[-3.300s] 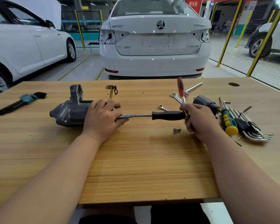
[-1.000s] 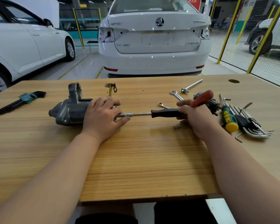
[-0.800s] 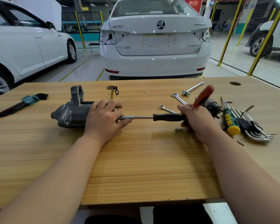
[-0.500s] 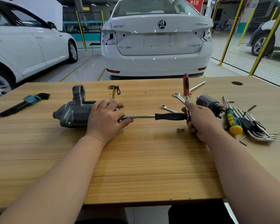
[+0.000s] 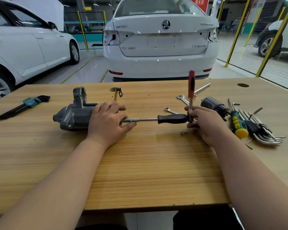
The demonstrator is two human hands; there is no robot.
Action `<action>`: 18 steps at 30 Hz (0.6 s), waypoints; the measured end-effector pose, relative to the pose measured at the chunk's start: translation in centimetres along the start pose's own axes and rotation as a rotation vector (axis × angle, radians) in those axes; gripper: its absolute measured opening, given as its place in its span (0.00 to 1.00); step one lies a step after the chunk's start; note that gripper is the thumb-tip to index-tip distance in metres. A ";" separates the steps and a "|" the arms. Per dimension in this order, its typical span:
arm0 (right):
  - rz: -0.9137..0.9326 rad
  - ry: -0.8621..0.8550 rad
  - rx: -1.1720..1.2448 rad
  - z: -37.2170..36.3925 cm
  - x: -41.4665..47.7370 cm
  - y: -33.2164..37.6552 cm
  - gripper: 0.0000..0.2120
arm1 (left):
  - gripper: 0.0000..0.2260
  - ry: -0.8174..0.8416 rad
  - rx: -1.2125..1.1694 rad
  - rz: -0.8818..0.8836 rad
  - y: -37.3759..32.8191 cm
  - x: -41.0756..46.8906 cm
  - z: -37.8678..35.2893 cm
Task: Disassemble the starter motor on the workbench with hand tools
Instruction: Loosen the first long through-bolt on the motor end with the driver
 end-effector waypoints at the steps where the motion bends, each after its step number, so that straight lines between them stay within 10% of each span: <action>1: 0.009 0.020 0.014 -0.1 0.1 0.1 0.15 | 0.22 0.004 0.000 -0.001 0.0 0.0 0.0; 18: 0.004 -0.002 0.017 0.2 0.1 0.3 0.13 | 0.24 0.033 0.007 -0.015 -0.2 0.0 0.0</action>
Point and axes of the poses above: each hand's wrist, its own x-axis towards the middle knuckle, its own z-axis out of the back of the hand, y = z × x, the point moved 10 cm from there along x, towards the middle knuckle, and after that the axes turned 7 degrees about x, right-handed, at the moved point
